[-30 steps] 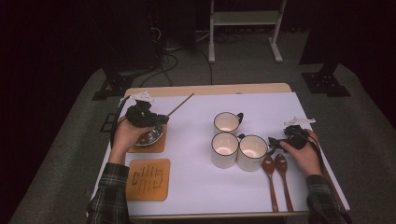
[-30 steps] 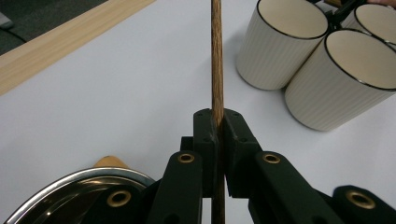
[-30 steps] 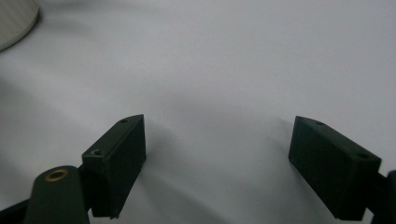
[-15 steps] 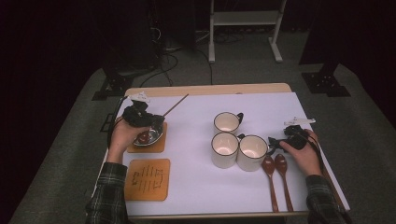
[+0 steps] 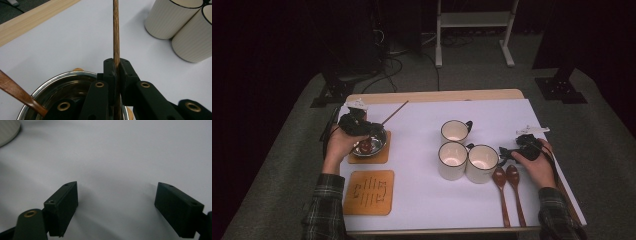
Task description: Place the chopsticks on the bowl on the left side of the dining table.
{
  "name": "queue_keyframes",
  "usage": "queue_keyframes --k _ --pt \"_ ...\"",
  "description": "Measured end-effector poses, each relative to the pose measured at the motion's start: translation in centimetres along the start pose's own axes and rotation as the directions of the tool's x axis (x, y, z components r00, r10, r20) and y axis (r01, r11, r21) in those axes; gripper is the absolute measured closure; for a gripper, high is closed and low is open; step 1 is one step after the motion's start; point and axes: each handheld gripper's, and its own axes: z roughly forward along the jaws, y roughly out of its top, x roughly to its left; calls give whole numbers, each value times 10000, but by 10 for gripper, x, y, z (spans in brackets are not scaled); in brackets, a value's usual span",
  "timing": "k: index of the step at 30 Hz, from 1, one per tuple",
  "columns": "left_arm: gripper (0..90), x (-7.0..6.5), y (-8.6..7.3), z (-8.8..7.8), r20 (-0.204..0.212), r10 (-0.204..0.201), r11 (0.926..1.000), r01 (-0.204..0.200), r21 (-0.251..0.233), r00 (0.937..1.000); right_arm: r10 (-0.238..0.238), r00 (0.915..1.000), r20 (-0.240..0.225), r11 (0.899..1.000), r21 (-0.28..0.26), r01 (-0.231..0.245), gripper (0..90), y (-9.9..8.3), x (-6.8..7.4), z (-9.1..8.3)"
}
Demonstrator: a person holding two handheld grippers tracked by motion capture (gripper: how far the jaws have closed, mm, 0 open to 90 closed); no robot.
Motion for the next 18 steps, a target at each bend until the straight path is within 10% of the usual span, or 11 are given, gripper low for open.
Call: queue_keyframes --k 18 --pt "851 18 -12 -1 -381 -237 9994 246 223 9990 26 10000 -30 10000 -29 -27 175 0 0 0"
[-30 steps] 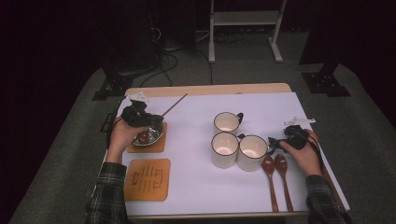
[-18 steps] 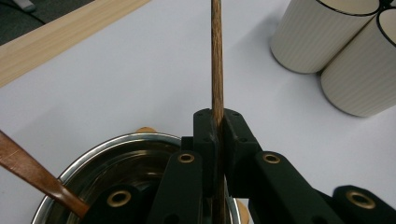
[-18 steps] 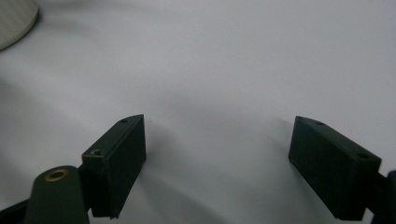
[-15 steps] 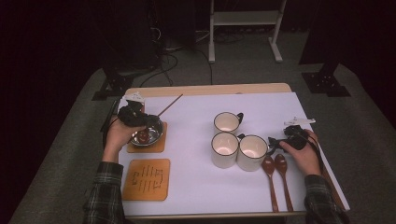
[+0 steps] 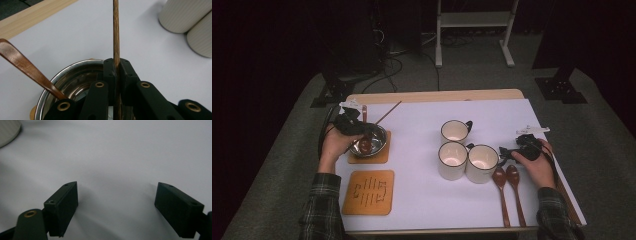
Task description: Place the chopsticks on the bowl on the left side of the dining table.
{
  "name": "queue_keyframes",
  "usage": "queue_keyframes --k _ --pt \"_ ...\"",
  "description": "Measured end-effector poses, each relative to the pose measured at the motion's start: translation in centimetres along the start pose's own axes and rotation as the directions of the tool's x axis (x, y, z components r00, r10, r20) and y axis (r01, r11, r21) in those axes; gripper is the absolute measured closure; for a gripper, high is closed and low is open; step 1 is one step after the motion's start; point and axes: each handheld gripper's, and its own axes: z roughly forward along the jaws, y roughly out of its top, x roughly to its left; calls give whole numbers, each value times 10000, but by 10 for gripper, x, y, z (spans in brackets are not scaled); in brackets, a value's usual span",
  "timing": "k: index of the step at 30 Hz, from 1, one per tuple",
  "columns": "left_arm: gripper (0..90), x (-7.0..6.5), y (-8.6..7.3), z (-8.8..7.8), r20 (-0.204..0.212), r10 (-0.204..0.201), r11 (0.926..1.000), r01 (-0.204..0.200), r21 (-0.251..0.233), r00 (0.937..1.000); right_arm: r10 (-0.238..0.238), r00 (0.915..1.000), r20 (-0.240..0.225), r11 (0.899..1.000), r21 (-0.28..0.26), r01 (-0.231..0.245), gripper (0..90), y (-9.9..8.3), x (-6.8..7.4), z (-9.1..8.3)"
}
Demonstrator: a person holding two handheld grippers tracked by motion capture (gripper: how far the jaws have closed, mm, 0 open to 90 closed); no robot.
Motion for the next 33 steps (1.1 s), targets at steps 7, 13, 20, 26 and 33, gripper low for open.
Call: queue_keyframes --k 7,13,20,26,33 --pt "851 5 -5 2 -168 -70 9997 74 212 9998 1 10000 -8 10000 4 -1 175 0 0 0" --pt "851 11 -10 3 -276 -184 9992 194 364 9995 -3 10000 -2 10000 1 3 175 0 0 0" --pt "851 17 -16 3 -390 -379 9984 395 404 9985 -3 10000 -1 10000 1 3 175 0 0 0" --pt "851 21 -20 6 -461 -412 9974 438 580 9981 -3 10000 -1 10000 5 3 174 0 0 0" --pt "850 27 -25 7 -541 -624 9962 655 579 9966 -7 10000 1 10000 0 7 175 0 0 0"
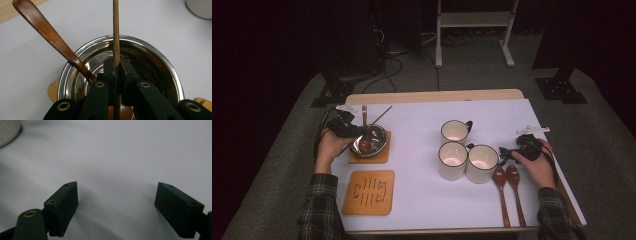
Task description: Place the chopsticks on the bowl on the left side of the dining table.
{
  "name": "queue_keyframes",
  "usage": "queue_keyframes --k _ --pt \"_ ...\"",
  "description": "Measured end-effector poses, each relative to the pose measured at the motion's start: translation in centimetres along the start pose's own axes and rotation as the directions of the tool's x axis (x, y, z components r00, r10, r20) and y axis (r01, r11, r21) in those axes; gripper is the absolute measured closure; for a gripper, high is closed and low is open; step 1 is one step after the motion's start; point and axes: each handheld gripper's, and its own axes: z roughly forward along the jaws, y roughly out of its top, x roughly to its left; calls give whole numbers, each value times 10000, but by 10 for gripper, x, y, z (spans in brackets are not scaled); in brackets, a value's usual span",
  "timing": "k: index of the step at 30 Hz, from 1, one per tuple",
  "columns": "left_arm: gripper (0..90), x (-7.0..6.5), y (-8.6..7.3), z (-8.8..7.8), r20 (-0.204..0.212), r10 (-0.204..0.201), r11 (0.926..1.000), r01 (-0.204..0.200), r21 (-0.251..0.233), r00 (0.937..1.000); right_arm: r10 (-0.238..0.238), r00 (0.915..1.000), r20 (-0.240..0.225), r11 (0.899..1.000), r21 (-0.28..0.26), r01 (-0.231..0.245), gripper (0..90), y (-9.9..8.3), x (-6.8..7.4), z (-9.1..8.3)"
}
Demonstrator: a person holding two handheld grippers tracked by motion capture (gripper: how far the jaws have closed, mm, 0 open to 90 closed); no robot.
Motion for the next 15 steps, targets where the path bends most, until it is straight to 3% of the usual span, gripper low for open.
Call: queue_keyframes --k 15 --pt "850 6 -7 4 -6 -141 9997 141 203 9999 -6 10000 6 10000 0 6 175 0 0 0"
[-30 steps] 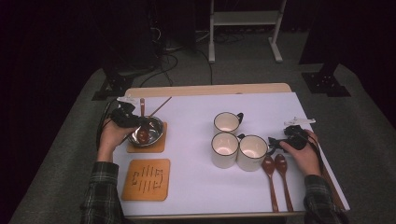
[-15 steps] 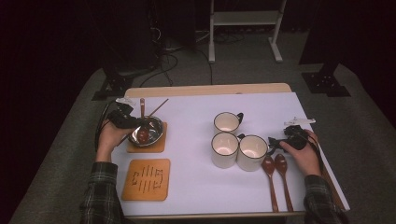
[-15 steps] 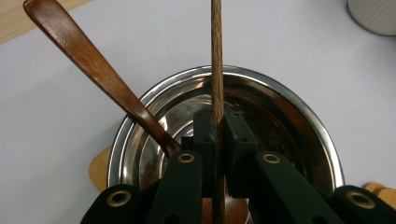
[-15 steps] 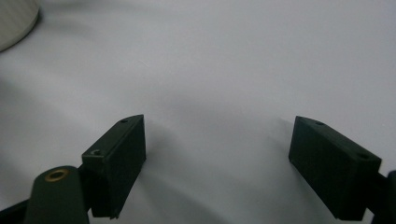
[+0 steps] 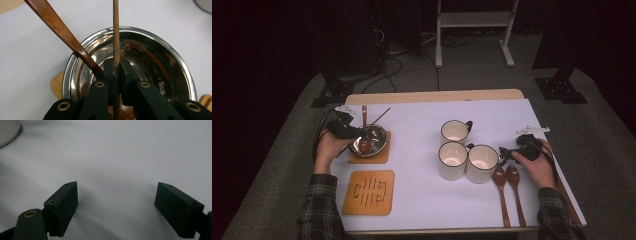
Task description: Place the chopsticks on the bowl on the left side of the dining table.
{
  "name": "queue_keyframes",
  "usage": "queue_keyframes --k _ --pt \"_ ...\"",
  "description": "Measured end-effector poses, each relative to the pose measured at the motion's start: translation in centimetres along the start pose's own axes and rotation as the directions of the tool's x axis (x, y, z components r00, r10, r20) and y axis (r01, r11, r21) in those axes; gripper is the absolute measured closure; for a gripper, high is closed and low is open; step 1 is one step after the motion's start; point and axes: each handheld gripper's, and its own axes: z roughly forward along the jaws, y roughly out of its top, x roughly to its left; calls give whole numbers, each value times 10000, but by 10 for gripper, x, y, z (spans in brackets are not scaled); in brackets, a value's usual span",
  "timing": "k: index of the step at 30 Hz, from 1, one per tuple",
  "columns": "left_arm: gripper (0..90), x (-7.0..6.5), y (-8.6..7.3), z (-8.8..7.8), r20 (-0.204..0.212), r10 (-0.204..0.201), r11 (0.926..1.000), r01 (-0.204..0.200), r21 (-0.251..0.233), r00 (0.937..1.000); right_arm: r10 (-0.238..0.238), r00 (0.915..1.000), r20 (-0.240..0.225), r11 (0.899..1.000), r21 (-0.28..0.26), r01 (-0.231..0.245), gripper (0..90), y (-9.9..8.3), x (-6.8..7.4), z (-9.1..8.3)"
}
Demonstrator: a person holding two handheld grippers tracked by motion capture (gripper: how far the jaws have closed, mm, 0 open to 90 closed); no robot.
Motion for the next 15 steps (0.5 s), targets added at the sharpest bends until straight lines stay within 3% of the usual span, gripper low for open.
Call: queue_keyframes --k 15 --pt "849 2 -3 7 39 -90 9996 89 262 10000 -2 10000 1 10000 3 2 175 0 0 0"
